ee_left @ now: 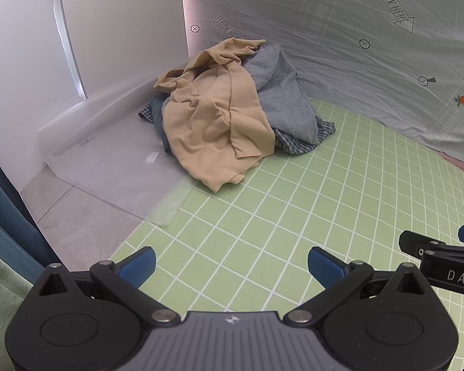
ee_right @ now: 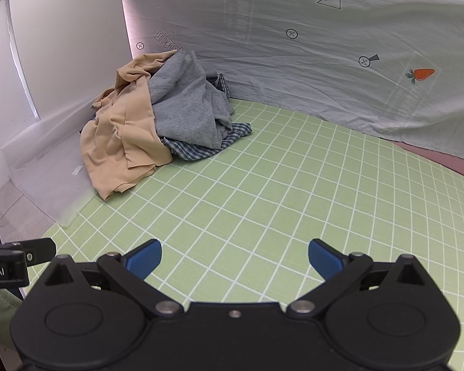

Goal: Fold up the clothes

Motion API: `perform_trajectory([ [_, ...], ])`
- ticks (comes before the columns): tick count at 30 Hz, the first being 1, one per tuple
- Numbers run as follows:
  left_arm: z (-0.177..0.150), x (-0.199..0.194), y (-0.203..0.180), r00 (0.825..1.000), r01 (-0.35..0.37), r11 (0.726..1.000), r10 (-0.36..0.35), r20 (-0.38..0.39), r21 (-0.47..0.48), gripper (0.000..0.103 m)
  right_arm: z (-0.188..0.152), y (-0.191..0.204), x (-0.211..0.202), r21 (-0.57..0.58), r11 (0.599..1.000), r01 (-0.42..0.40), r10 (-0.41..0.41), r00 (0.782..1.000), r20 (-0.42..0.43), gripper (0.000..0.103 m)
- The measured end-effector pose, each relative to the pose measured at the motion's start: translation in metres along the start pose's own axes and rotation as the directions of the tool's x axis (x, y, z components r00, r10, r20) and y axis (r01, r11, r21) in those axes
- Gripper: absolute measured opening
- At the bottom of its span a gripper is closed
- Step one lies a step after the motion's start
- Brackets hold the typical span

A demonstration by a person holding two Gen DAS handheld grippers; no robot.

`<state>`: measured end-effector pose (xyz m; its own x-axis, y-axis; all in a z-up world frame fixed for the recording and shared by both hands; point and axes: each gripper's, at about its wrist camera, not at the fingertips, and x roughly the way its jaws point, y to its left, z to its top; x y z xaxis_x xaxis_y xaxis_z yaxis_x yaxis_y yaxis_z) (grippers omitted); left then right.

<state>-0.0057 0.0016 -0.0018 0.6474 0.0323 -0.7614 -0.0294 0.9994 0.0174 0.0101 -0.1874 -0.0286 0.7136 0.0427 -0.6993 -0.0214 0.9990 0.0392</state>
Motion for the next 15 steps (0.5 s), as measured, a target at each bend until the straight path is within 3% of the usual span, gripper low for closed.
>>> perform_trajectory([
  [15,0.0015,0.0028,0.0006,1.000,-0.003,1.000,0.003,-0.012,-0.004,0.103,0.0007,0.0002,0.0009,0.005,1.000,0.009,-0.009,1.000,0.004,0.102],
])
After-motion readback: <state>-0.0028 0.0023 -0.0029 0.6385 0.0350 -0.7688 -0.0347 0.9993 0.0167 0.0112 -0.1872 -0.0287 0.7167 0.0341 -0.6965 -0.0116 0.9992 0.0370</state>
